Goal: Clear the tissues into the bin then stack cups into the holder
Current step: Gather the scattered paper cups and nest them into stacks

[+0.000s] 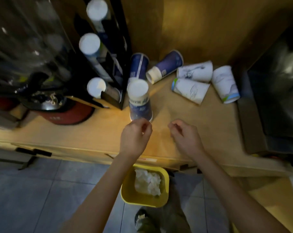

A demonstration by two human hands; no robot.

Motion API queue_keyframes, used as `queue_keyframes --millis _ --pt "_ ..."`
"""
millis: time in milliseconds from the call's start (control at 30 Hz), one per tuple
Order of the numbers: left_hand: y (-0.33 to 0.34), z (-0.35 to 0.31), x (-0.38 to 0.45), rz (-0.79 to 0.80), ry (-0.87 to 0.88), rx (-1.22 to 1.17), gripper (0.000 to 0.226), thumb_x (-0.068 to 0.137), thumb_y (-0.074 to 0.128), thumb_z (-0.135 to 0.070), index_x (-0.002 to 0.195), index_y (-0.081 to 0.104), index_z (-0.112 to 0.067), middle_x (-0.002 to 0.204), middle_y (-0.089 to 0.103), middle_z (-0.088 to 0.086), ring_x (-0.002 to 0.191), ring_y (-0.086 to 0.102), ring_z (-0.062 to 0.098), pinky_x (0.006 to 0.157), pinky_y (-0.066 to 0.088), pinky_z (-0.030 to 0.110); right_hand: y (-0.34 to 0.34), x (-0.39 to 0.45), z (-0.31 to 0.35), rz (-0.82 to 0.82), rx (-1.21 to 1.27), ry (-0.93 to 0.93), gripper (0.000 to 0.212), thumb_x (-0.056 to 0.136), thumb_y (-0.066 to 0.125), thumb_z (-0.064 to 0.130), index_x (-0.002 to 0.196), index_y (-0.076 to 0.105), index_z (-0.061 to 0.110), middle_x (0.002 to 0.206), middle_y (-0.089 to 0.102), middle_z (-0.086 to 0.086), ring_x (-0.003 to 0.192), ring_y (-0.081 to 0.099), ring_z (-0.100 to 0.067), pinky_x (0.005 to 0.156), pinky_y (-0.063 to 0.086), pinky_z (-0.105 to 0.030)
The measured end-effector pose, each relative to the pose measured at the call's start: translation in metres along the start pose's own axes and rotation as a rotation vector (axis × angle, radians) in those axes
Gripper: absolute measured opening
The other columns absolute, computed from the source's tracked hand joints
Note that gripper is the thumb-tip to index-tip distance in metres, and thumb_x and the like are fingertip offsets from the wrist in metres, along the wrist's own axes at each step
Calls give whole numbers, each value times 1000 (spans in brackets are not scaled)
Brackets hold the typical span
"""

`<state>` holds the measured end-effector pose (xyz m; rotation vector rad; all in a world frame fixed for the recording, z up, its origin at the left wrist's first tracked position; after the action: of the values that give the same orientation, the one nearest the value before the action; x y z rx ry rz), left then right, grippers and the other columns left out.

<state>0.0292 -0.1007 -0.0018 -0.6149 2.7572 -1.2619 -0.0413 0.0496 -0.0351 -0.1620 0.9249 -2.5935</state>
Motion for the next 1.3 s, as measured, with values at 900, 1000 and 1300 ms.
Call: queue_keyframes --millis 900,1000,1300 --pt "28 37 248 293 -541 198 75 81 64 -31 138 23 -6 138 34 23 123 42 38 101 37 41 22 244 -33 287 1073 784 24 85 63 30 97 56 11 96 66 -15 98 63 -27 97 47 -35" --pt "33 67 254 364 -600 250 71 80 66 -29 133 28 -2 135 41 23 122 45 37 99 39 41 38 257 -42 262 1007 856 29 83 65 28 106 55 12 101 66 -13 92 65 -25 81 53 -33" --pt "56 94 271 378 -541 351 75 77 69 -31 127 29 8 127 50 26 116 51 39 91 43 41 75 280 -62 242 936 947 58 79 68 33 126 48 6 121 61 -20 106 61 -37 97 47 -54"
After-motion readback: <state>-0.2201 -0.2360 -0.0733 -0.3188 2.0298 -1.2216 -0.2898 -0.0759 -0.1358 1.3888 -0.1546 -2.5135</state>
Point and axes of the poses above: each hand's wrist, its own x-axis towards the middle knuckle, its own y-axis out of the palm, z = x × y, the point moved 9 cm from there along x, towards the middle knuckle
